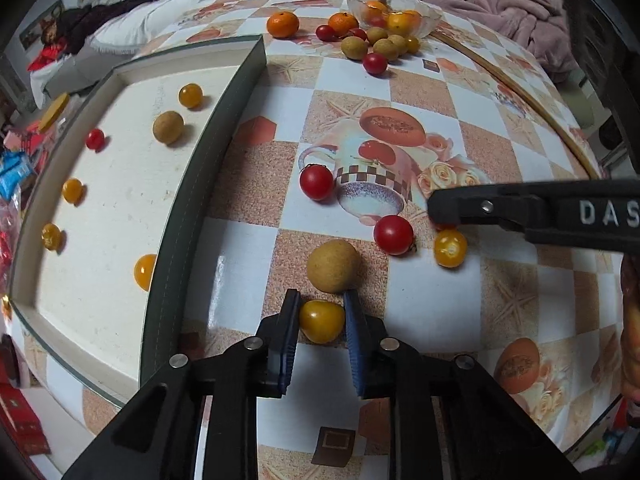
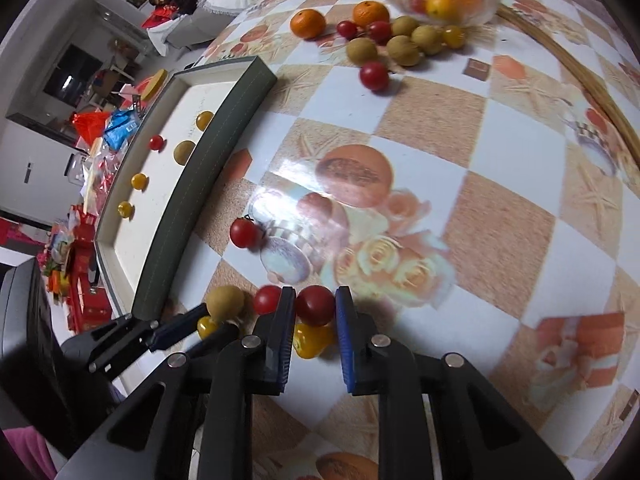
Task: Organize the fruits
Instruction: 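Carry both tomatoes over the white tray and lower them toward it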
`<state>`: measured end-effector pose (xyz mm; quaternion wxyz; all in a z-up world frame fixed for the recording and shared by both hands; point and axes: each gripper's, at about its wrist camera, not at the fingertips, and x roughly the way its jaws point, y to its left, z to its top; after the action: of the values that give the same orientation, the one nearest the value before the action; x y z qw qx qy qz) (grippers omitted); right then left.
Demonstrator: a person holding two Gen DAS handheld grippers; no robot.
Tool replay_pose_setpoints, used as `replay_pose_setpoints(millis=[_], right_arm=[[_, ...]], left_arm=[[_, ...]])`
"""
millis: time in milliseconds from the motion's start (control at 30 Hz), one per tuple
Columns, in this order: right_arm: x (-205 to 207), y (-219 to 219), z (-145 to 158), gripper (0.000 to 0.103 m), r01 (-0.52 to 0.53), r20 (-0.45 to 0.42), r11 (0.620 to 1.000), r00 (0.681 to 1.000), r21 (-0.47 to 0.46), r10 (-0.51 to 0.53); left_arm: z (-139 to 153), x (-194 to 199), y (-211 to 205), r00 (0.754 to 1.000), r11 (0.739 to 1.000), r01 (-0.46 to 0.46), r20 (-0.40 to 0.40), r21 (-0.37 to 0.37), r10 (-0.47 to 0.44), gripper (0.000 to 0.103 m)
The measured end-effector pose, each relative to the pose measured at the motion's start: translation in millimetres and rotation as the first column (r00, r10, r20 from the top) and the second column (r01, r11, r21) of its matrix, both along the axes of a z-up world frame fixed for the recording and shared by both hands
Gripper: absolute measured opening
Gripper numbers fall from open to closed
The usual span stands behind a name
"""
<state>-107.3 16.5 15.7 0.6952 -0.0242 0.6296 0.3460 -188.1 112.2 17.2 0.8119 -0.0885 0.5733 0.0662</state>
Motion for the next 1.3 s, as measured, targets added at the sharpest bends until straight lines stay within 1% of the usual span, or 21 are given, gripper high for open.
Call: replay_pose_setpoints(millis=[67, 200, 367, 633, 800, 1000, 1300], right_arm=[[-1, -7, 1, 0.022, 0.011, -0.004, 1.0, 1.0, 0.0, -0.011], [-1, -15, 3, 0.022, 0.03, -0.009, 1.0, 0.999, 0.001, -0.03], [-1, -17, 9, 0.022, 0.04, -0.005, 0.999, 0.999, 0.013, -0.04], [-1, -4, 23, 0.022, 0.029, 0.015, 0.999, 0.999, 0.029, -0.03], [-4, 18, 33, 0.022, 0.001, 0.038, 0.999, 0.999, 0.042, -0.003], [-9, 57, 44, 0.022, -0.046, 0.06, 0.997, 0.997, 0.062, 0.042], [-25, 127, 51, 0.022, -0.114, 0.082, 0.991, 0.991, 0.074, 0.108]], left_arm=[[0, -1, 5, 1.0, 0.999, -0.025, -0.002, -0.031, 0.025, 0.024], [2, -4, 11, 0.999, 0.997, -0.053, -0.008, -0.058, 0.053, 0.024], [11, -8, 13, 0.998, 0.996, -0.056, 0.002, -0.072, 0.057, 0.024], [36, -16, 22, 0.996, 0.995, -0.056, 0.059, -0.082, 0.061, 0.024], [51, -20, 44, 0.99, 0.992, -0.095, 0.094, -0.083, 0.103, 0.024], [61, -30, 85, 0.977, 0.985, -0.165, 0.128, -0.051, 0.17, 0.024], [53, -50, 158, 0.954, 0.962, -0.273, 0.13, 0.005, 0.27, 0.024]])
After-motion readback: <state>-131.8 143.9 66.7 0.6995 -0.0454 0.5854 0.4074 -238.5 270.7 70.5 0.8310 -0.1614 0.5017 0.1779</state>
